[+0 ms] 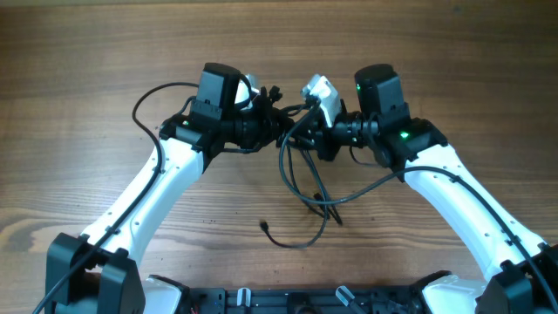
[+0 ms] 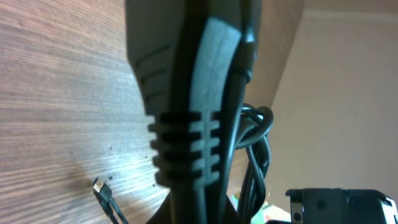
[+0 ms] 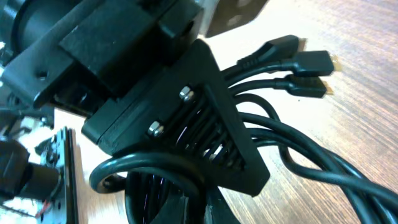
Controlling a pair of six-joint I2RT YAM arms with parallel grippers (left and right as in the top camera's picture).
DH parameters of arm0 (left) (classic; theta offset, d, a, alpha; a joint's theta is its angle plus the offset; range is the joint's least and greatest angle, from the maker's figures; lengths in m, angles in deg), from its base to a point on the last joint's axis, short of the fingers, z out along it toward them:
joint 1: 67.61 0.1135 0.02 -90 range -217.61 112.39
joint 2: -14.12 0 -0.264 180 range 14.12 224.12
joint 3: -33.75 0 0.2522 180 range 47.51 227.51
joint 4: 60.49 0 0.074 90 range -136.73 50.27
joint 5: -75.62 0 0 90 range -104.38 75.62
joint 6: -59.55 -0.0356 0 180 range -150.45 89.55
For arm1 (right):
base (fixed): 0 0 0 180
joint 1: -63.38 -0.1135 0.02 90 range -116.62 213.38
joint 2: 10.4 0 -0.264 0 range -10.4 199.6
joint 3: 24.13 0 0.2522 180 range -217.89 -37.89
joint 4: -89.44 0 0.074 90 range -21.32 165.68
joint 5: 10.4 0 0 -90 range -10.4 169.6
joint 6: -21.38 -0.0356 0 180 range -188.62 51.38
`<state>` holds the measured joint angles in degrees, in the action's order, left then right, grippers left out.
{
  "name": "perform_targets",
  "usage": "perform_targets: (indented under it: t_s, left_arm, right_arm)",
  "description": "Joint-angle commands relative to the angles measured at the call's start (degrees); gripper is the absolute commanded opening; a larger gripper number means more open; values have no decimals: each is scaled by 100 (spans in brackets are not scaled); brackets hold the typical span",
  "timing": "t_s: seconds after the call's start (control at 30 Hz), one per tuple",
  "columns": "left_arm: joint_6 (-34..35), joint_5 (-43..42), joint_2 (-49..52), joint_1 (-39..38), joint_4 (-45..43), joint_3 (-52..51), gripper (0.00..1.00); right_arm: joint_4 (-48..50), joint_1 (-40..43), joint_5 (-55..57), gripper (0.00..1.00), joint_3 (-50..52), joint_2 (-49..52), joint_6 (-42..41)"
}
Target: Untangle cables
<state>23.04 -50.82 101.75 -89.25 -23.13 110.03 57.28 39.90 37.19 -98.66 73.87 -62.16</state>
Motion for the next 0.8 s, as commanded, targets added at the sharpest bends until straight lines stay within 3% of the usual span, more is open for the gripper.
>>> perform_targets:
  t_s: [0.0, 0.23, 0.43, 0.53, 0.6, 0.77]
  left_arm:
    - [-55, 313, -61, -262, 317, 92, 4]
    - [-76, 785, -61, -262, 728, 92, 4]
    - [-81, 960, -61, -262, 920, 72, 4]
    - [-297, 1045, -61, -262, 1034, 70, 4]
    - [-610, 1082, -61, -262, 918, 70, 4]
    - [-1801, 1078, -61, -262, -87, 70, 4]
  right_arm:
    - [520, 133, 160, 4, -459, -262, -931]
    - [1497, 1143, 542, 4, -1010, -1853, -2422]
    - [2184, 1840, 546, 4, -1010, -3023, -3008]
    - [1947, 2081, 560, 4, -1010, -3324, -3062]
    - [1287, 2149, 560, 4, -1010, -3342, -3042]
    - [164, 2149, 555, 4, -1010, -2966, -3047]
